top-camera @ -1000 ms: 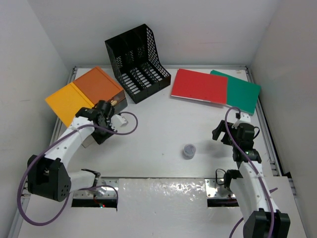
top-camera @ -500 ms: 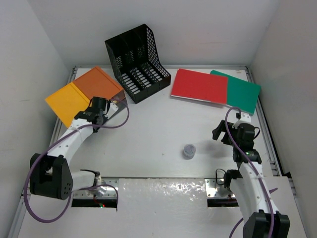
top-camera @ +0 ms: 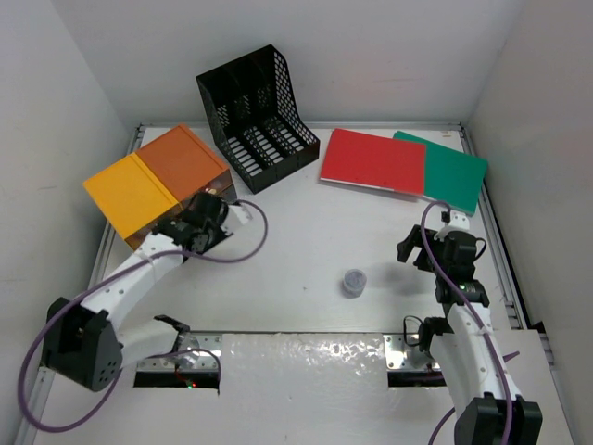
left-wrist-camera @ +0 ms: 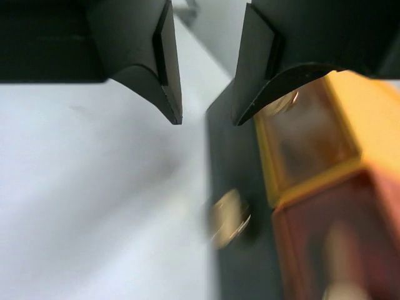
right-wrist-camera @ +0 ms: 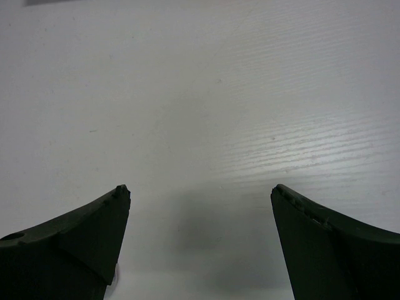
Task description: Organize the desk
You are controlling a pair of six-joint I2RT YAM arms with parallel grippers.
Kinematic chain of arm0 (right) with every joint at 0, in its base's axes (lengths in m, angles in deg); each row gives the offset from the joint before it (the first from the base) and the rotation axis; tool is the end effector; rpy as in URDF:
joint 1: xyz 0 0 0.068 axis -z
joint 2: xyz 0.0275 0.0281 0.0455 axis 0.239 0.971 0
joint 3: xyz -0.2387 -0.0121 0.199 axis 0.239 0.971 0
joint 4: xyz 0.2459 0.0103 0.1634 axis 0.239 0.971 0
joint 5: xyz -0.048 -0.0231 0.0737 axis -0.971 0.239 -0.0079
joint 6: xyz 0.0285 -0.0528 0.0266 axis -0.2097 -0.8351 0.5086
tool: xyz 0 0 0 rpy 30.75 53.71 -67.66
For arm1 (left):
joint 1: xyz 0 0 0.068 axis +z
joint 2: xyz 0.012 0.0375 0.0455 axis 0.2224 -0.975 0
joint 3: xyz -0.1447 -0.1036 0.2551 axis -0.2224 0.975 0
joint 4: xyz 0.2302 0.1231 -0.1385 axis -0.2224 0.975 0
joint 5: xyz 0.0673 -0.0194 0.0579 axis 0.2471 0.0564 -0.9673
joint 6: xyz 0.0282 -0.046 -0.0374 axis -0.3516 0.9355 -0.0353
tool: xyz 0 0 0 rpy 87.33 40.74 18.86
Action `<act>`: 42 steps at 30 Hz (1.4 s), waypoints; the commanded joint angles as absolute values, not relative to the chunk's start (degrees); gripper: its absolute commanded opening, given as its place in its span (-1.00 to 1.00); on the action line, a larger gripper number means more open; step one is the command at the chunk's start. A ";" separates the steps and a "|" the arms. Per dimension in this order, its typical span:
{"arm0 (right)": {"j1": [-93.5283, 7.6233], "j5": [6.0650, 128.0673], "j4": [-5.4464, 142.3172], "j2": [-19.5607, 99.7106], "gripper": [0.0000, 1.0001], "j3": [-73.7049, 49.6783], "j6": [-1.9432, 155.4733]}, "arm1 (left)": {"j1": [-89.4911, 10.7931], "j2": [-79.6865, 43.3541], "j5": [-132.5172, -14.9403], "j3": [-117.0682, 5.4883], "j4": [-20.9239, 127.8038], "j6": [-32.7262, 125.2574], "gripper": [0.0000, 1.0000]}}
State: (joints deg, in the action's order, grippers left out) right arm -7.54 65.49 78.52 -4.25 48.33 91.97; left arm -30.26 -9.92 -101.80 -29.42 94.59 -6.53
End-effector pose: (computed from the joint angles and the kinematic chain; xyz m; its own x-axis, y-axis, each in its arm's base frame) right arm 0.1662 -0.0129 0.1813 -0.4827 0.4284 -0.7639 0.2168 0.9035 0.3696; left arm 0.2403 -0.0570 0.2400 -0.5439 0.8202 -0.1773 0.6383 0.5415 0.5471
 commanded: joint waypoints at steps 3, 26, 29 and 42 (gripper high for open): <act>-7.41 66.54 75.93 -3.57 0.82 48.50 91.22 | -39.30 -5.59 -97.77 -25.73 92.04 -11.61 -0.20; -7.32 68.83 74.61 -1.98 0.85 49.03 91.48 | -44.40 -27.39 -124.52 -20.97 74.09 -51.61 0.13; -7.32 68.92 74.52 -1.98 0.85 49.03 91.48 | -44.31 -28.80 -127.42 -21.58 73.30 -55.13 0.14; -7.41 70.06 74.08 -2.16 0.88 49.21 91.48 | -44.31 -36.36 -130.32 -22.47 73.47 -60.50 0.15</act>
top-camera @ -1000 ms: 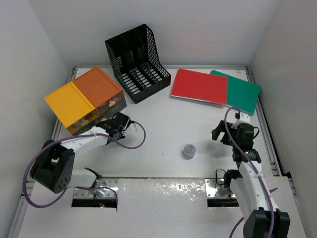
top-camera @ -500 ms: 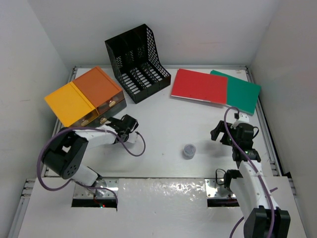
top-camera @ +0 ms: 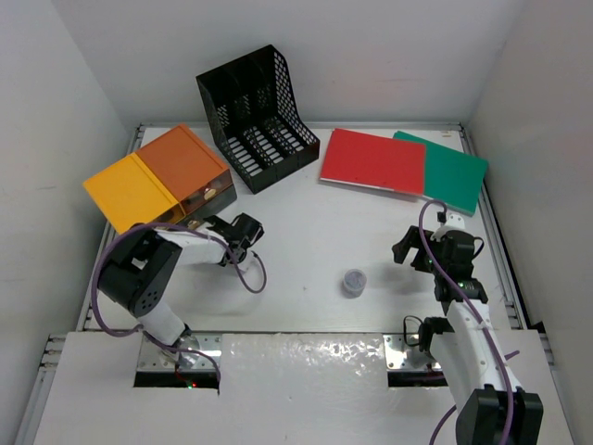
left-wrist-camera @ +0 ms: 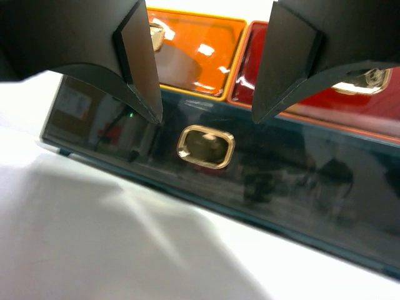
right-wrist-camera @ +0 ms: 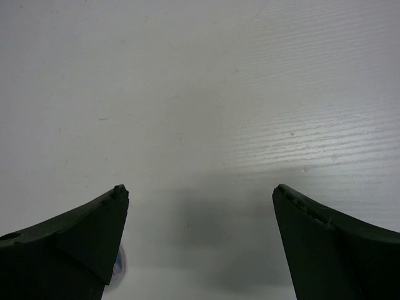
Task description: Organize the desk
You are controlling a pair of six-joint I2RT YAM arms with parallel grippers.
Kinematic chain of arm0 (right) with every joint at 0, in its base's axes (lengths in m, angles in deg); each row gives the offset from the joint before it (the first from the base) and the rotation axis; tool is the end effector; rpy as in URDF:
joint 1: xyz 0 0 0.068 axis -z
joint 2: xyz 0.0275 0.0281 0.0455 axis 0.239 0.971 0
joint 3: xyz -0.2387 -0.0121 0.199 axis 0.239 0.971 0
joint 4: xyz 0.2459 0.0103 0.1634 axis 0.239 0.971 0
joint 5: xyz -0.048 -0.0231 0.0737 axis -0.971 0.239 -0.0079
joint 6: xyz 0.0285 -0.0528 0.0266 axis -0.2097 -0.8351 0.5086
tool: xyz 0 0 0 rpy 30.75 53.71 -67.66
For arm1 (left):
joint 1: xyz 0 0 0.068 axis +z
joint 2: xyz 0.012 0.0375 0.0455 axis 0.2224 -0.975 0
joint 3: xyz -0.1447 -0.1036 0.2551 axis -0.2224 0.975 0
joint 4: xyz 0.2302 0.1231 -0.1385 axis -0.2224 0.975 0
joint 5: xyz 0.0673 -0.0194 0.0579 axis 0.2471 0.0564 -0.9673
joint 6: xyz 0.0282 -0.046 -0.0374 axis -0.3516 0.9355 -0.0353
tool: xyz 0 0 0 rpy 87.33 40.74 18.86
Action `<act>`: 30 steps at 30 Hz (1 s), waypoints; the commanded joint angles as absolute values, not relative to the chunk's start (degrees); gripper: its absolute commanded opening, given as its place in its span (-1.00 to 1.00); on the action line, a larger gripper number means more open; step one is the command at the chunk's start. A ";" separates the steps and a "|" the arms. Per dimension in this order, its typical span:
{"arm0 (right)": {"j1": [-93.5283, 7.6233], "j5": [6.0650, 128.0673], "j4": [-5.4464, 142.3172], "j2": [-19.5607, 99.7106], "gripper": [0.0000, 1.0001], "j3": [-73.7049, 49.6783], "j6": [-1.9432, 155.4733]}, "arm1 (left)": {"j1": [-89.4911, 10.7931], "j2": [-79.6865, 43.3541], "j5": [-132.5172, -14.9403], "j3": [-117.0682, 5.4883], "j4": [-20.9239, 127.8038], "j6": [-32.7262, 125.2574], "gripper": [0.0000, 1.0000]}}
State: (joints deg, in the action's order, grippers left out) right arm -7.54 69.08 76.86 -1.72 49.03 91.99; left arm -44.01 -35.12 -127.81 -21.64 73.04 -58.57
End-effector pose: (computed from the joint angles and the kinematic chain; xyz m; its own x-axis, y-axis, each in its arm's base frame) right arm 0.1694 -0.0100 0.1733 -0.5229 0.4299 -0.7361 0.1786 0.8996 0.3985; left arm 0.2582 -0.1128 0.1187 0.2152 0.6830 0.6980 0.8021 -0.5313 0.2726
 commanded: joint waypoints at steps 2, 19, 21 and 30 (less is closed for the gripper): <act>-7.41 70.06 73.91 -2.16 0.88 49.21 91.48 | -44.31 -36.45 -130.59 -22.64 74.35 -60.67 0.15; -7.41 71.11 73.20 -2.16 0.89 49.38 91.75 | -43.17 -30.84 -110.93 -36.79 81.74 -28.98 0.30; -7.41 71.38 72.76 -1.72 0.89 49.56 92.01 | -43.17 -26.97 -106.44 -38.28 81.29 -20.19 0.31; -7.67 73.57 72.06 -1.45 0.75 48.15 97.54 | -38.96 -21.42 -102.13 -42.50 88.91 -2.59 0.33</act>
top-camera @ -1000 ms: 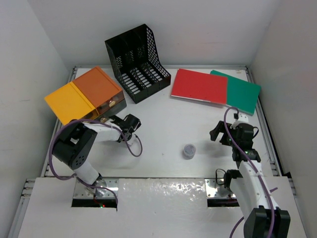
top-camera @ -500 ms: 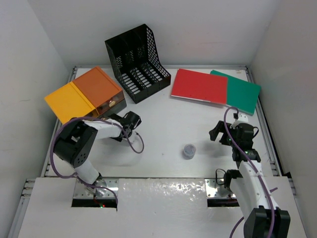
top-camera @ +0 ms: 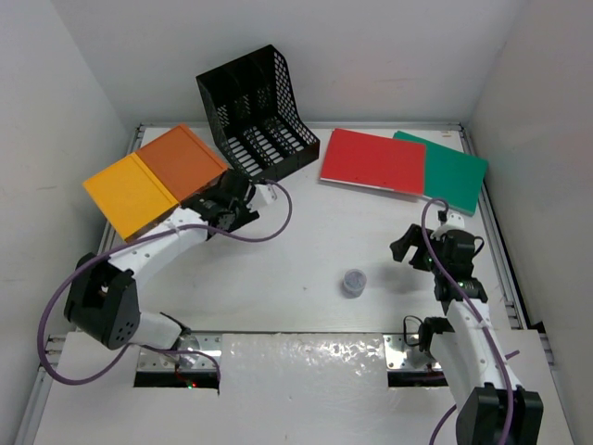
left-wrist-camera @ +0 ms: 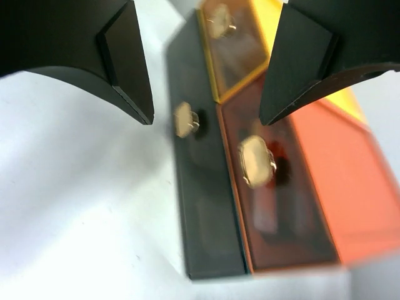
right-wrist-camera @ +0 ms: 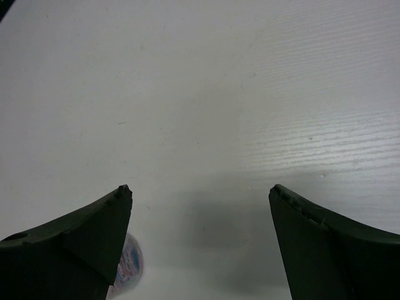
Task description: Organize the desk
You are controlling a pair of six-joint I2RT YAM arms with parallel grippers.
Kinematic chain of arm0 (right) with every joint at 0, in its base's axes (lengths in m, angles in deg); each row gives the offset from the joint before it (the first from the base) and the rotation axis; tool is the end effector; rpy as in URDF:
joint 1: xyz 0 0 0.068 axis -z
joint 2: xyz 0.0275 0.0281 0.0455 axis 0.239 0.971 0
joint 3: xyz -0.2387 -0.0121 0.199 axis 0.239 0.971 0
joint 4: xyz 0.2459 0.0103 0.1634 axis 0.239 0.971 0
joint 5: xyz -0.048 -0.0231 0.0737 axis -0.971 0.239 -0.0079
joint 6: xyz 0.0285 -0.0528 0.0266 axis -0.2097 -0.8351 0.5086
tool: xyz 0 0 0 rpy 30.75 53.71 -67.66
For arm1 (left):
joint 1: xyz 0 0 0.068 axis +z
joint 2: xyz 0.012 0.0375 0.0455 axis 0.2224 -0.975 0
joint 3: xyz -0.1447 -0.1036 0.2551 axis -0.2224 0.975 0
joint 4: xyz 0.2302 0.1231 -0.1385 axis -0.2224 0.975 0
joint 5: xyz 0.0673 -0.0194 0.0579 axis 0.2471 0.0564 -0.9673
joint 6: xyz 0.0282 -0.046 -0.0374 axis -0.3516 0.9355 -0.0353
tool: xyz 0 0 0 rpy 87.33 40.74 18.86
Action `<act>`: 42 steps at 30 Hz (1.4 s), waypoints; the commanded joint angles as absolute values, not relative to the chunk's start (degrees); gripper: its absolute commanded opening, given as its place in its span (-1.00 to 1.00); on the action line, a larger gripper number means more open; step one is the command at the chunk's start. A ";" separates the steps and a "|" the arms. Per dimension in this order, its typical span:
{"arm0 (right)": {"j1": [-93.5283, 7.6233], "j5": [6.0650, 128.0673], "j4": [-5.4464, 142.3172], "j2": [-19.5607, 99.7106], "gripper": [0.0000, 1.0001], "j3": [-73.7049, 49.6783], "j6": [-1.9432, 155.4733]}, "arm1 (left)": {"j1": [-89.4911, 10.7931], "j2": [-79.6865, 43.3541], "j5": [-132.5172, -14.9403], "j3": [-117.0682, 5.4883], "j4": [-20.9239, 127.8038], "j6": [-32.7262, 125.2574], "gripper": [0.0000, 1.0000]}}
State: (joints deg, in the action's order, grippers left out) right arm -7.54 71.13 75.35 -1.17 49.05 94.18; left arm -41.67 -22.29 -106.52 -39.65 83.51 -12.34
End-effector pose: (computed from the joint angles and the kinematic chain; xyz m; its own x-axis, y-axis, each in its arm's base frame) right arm 0.1716 -0.0084 0.1746 -0.5162 0.4613 -0.7216 0.1640 0.8802 0.4453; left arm 0.2924 -0.1364 0.2601 -0.3121 0.9315 -0.1870 0.6459 0.3524 0.6772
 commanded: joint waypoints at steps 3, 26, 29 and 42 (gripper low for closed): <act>-13.08 74.99 66.37 -2.59 0.70 48.50 99.65 | -32.73 -19.41 -93.36 -49.69 95.24 1.63 0.32; -73.49 50.91 53.44 83.78 0.75 -29.61 86.48 | 20.46 -22.56 -69.24 -59.05 94.32 -7.14 0.58; -74.73 46.18 50.71 90.55 0.65 -36.38 86.12 | 20.81 -22.48 -70.04 -56.06 91.77 -8.55 0.54; -76.84 36.66 44.99 105.59 0.42 -50.54 86.65 | 20.90 -21.42 -69.25 -48.13 85.95 -11.90 0.54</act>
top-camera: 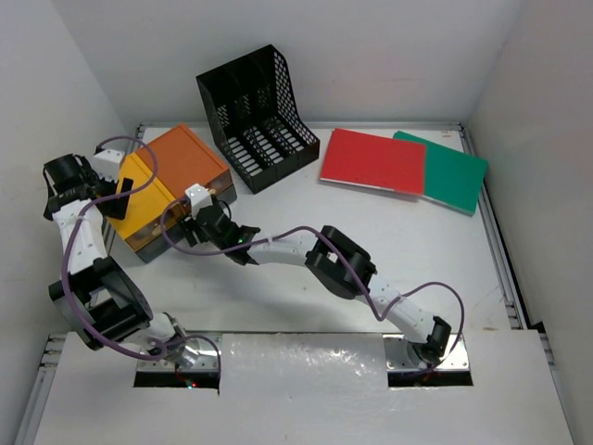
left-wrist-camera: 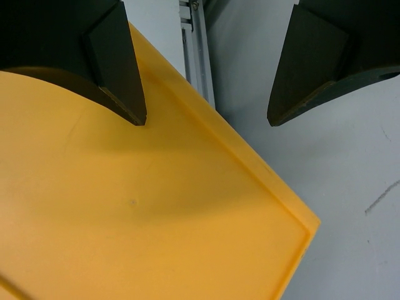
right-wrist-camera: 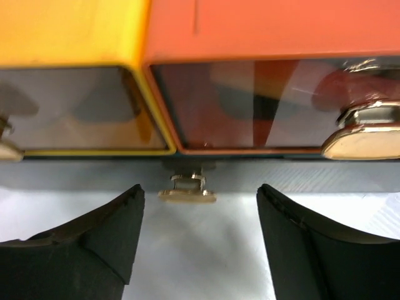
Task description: Organize the desk
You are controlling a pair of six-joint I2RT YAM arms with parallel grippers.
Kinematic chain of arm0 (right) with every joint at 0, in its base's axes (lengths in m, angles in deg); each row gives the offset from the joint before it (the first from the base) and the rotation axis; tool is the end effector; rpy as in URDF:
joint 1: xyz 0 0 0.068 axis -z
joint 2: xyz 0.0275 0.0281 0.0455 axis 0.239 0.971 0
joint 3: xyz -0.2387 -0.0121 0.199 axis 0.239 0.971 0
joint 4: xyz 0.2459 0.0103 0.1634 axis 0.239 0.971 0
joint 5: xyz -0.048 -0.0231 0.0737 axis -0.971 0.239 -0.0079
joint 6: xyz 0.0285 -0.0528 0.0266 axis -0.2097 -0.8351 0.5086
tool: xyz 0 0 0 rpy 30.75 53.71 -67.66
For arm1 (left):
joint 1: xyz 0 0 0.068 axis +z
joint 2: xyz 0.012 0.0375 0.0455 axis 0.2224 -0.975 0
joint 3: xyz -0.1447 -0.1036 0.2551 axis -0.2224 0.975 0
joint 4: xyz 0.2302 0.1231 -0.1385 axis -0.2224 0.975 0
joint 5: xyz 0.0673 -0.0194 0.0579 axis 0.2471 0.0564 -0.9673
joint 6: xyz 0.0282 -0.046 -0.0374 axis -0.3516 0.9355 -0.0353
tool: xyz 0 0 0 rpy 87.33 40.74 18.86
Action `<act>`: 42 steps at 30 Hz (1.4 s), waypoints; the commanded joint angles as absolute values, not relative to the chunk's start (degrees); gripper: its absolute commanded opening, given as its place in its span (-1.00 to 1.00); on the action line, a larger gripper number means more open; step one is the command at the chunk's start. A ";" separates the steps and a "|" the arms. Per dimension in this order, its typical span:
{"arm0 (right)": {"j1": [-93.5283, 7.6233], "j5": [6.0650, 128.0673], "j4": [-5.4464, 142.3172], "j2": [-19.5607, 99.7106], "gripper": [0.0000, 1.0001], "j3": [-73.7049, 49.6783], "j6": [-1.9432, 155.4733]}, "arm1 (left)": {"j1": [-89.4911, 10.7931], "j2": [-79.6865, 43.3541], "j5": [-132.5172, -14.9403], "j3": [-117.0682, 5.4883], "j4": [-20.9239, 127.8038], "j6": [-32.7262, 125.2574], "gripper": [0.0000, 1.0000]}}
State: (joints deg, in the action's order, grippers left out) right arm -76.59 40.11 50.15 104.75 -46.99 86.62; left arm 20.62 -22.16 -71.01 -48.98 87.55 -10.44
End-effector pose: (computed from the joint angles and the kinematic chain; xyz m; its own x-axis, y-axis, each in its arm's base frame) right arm 0.3137 0.5719 0.1346 -0.3308 -0.0510 -0.9423 -0.6261 0.7590 0.1787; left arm 0.2873 0.1782 0.3119 -0.7292 0.3519 -0.5869 0.1214 0.9106 0.3951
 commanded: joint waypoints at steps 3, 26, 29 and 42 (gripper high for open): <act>-76.93 36.49 44.46 106.73 0.36 -51.25 87.09 | 20.99 -21.60 -69.60 -47.52 84.55 -12.25 0.54; -76.84 37.98 45.07 109.02 -0.04 -51.52 92.26 | 20.90 -22.56 -69.07 -48.13 84.20 -14.09 0.53; -76.76 39.03 45.87 109.11 -0.05 -51.60 94.47 | 21.16 -22.56 -68.37 -48.92 84.99 -14.36 0.53; -76.23 38.77 41.92 106.92 -1.00 -46.25 97.46 | 21.78 -23.71 -67.40 -49.71 85.60 -14.88 0.53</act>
